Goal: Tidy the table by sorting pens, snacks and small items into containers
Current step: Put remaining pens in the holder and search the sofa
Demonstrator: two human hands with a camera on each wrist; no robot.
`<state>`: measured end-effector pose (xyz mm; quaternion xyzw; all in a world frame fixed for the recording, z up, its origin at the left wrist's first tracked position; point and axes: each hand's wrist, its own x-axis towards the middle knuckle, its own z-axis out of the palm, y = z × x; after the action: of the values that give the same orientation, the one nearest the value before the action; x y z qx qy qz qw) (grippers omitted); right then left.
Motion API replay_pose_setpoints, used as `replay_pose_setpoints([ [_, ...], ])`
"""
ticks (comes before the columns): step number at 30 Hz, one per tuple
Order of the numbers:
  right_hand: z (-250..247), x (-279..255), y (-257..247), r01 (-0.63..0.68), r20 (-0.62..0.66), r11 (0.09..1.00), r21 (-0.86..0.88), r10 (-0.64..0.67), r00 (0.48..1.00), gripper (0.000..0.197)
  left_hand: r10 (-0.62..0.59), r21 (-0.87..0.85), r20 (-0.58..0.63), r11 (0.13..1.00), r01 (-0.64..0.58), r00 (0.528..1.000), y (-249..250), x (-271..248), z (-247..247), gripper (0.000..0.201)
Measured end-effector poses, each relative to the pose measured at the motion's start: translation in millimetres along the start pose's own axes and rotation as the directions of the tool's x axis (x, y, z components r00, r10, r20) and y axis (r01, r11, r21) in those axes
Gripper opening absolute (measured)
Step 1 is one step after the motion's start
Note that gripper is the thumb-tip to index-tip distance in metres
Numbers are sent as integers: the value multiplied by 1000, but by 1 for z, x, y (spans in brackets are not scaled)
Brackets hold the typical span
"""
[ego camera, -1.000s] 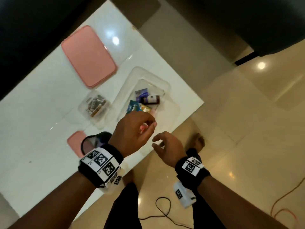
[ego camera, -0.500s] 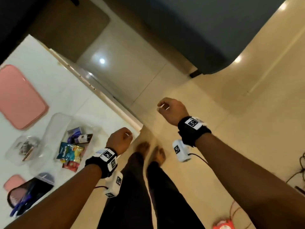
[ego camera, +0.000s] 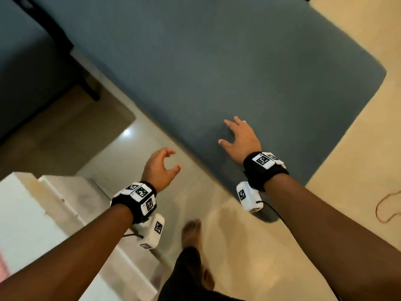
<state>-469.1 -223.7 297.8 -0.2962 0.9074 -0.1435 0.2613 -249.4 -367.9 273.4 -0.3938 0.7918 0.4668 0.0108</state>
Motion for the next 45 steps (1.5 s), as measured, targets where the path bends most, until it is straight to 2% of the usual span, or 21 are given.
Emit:
replay_pose_setpoints([
  [4,-27,70,-8,-21,156,992,-124,41,987,77,60,99,-73,994,-53,995,49,96,-28,69],
  [8,-53,131,-23,34,236,980,-198,14,972,81,-12,303,-30,953,21,999,72,195,-52,97],
  [11,-72,177,-32,41,321,973,-228,36,946,102,-69,459,11,886,56,998,83,263,-79,111],
  [13,-84,214,-41,48,364,971,-232,41,931,110,-116,488,12,867,96,993,87,312,-104,120],
  [15,-95,250,-49,45,368,970,-238,47,929,102,-148,520,3,845,124,989,92,358,-130,126],
  [17,-105,277,-59,40,350,968,-250,52,935,90,-142,510,-57,847,151,988,97,396,-160,127],
  [20,-113,322,-84,18,333,970,-244,66,941,82,-248,470,-144,835,287,958,101,450,-208,127],
  [23,-120,366,-121,42,182,971,-235,1,983,67,-298,531,-105,790,307,949,95,478,-223,135],
  [26,-128,426,-165,114,79,978,-177,-101,992,61,-334,550,-60,775,311,940,95,485,-219,139],
  [30,-133,524,-235,206,111,978,21,-207,972,75,-404,548,36,773,320,914,98,493,-223,136],
  [33,-130,588,-274,238,116,971,11,-238,964,99,-421,518,106,797,311,901,97,498,-223,138],
  [34,-130,602,-283,233,113,972,-13,-230,967,101,-427,512,128,801,309,895,97,499,-222,138],
  [36,-132,618,-302,193,77,975,-112,-185,980,80,-434,499,175,813,300,883,97,503,-222,137],
  [38,-131,631,-310,165,-20,965,-202,-173,985,56,-455,480,215,820,312,864,101,503,-222,135],
  [40,-123,639,-321,135,-96,962,-236,-161,982,40,-474,457,244,825,331,846,99,503,-229,134],
  [42,-121,636,-328,105,-118,967,-231,-135,984,37,-478,441,271,833,334,835,101,502,-229,133],
  [45,-114,620,-342,14,-139,991,-134,-33,990,41,-481,416,309,844,339,820,100,501,-233,132],
])
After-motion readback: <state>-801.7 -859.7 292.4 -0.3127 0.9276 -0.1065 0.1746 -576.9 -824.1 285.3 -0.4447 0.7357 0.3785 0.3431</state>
